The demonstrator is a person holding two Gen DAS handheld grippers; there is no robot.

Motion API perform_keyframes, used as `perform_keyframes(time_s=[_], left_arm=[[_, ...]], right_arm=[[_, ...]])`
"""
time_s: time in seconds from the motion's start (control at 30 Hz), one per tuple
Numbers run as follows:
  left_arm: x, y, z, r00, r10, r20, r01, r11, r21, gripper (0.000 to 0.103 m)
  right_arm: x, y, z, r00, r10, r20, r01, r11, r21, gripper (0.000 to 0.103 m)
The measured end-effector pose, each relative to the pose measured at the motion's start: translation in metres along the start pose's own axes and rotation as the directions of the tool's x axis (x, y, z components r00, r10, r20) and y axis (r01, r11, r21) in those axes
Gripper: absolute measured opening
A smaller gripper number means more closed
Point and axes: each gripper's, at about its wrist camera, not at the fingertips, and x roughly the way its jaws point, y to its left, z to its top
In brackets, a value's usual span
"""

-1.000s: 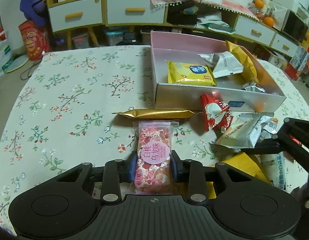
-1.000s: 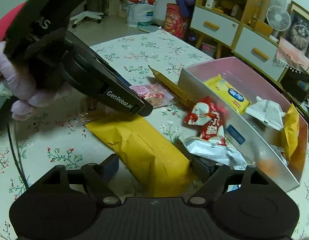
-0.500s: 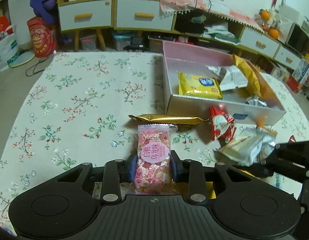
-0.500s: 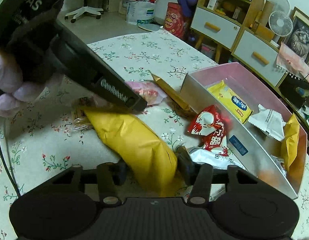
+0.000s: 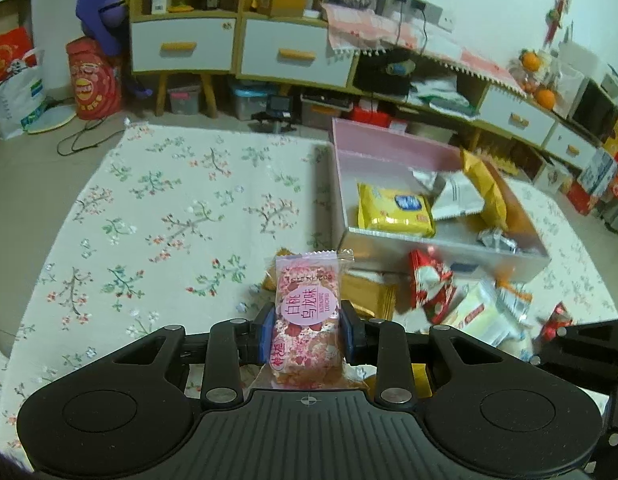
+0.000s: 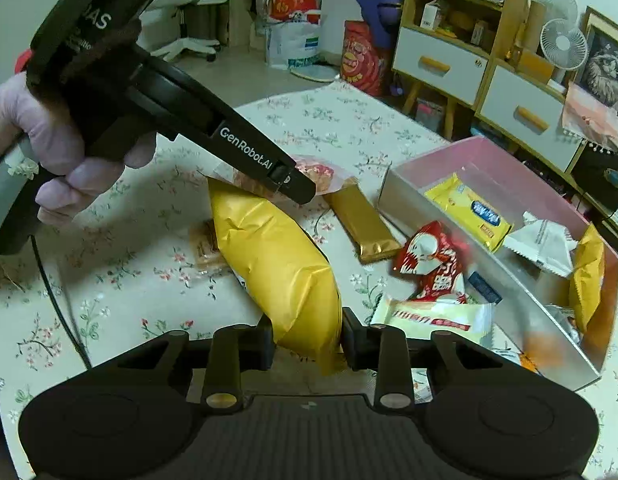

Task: Organize snacks
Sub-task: 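Place pink candy pack in box with left tool while right lifts yellow bag over box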

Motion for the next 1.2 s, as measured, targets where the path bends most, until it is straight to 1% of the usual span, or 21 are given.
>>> perform_keyframes(time_s=[0.2,0.43,0.5,0.63,0.7,0.8,0.93,1.07,1.2], left_arm=[[-0.014,0.007,0.011,0.999,0.005,0.04,-0.003,0.999,-0.051,0.029],[-0.024,0.012,0.023,0.997,0.0,0.078,0.01,0.991,-0.132,0.029],[-0.025,0.009,0.026,0.996,-0.008,0.088,0.022,0.988,-0.155,0.029],[-0.023,-0.001,0.032,0.992,-0.048,0.115,0.07,0.979,-0.193,0.029],[-0.019,-0.008,0.035,0.99,-0.066,0.123,0.09,0.975,-0.202,0.029],[-0.008,-0.017,0.037,0.99,-0.079,0.116,0.102,0.973,-0.209,0.029],[0.015,-0.028,0.044,0.995,-0.08,0.067,0.091,0.98,-0.179,0.029],[0.035,-0.04,0.057,0.995,-0.075,0.07,0.083,0.989,-0.122,0.03],[0.058,-0.062,0.07,0.997,-0.031,0.078,0.03,0.999,0.01,0.03]], right_arm=[[-0.016,-0.006,0.003,0.999,-0.017,0.044,0.015,0.999,0.043,0.002],[-0.03,-0.028,0.007,0.99,-0.099,0.099,0.087,0.989,0.118,0.002],[-0.035,-0.039,0.007,0.985,-0.126,0.118,0.108,0.983,0.148,0.002],[-0.039,-0.064,0.012,0.972,-0.187,0.144,0.154,0.965,0.212,0.002],[-0.037,-0.076,0.013,0.962,-0.228,0.147,0.188,0.951,0.244,0.002],[-0.03,-0.09,0.015,0.947,-0.29,0.139,0.243,0.928,0.283,0.002],[-0.022,-0.107,0.007,0.936,-0.332,0.117,0.277,0.9,0.336,0.002],[-0.014,-0.123,-0.005,0.924,-0.374,0.08,0.327,0.88,0.345,0.002],[-0.003,-0.123,-0.015,0.9,-0.436,0.031,0.41,0.866,0.287,0.002]])
